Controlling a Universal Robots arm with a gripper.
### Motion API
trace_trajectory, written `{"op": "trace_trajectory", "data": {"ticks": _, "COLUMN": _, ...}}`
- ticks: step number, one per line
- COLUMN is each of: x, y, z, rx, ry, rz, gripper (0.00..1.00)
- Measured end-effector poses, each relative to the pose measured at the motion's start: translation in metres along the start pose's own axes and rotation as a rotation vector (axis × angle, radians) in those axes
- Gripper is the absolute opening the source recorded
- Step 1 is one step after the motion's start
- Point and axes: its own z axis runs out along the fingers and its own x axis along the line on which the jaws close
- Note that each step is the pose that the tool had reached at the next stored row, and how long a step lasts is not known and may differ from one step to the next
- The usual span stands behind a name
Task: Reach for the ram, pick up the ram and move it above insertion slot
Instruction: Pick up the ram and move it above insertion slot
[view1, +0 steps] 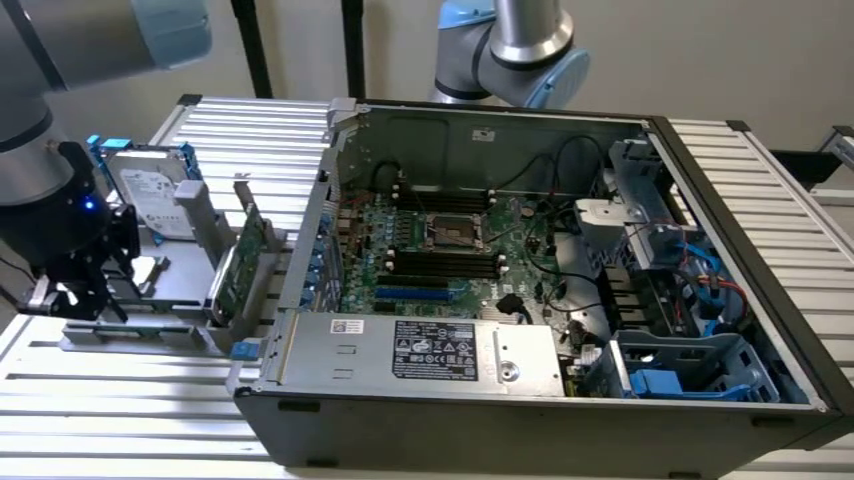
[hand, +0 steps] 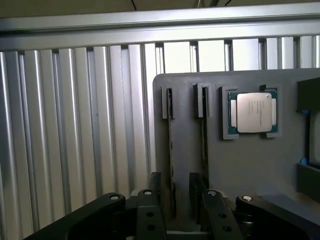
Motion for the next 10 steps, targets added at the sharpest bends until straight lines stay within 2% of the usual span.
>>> {"op": "trace_trajectory", "data": {"ticks": 10, "x": 0.002, "y": -0.0006, "z": 0.0182, "rx": 0.0000, "ry": 0.0000, "rz": 0.000, "gripper": 0.36}}
